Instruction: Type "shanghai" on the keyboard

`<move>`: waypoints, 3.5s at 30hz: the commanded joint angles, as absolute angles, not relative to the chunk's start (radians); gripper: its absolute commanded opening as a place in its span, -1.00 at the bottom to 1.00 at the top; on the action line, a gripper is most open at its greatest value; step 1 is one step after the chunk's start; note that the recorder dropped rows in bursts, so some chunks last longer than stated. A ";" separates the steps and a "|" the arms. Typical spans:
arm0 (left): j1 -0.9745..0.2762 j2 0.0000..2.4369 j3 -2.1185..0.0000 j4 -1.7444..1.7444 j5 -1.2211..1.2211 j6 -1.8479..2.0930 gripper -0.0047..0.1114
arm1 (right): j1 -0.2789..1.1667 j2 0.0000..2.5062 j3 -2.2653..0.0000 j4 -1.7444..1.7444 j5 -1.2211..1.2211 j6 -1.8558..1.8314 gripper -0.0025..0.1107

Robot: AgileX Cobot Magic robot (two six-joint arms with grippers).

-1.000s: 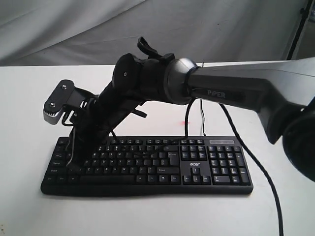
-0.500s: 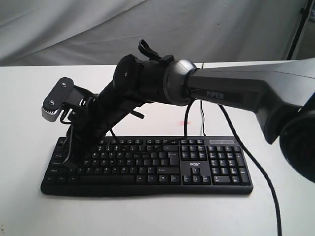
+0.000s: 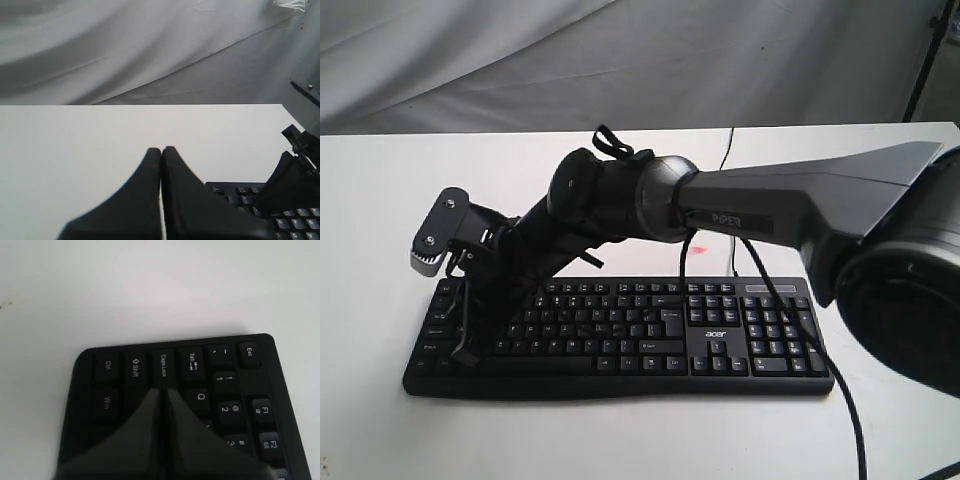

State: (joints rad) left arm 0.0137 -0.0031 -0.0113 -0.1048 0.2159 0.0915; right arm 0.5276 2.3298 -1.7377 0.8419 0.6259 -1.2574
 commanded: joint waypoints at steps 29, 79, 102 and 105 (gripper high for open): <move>0.010 0.000 -0.011 -0.109 0.213 0.090 -0.91 | 0.529 2.359 -1.742 0.813 0.620 -1.361 -0.96; 0.010 0.000 -0.011 -0.109 0.213 0.090 -0.91 | 0.509 2.297 -1.742 0.713 0.706 -1.269 -0.96; 0.010 0.000 -0.011 -0.109 0.213 0.090 -0.91 | 0.464 2.198 -1.602 0.645 0.659 -1.217 -0.96; 0.010 0.000 -0.011 -0.109 0.213 0.090 -0.91 | 0.462 2.166 -1.532 0.645 0.603 -1.228 -0.96</move>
State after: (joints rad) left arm 0.0137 -0.0031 -0.0113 -0.1048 0.2159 0.0915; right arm 0.4714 2.1989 -1.5856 0.6492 0.6564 -1.2117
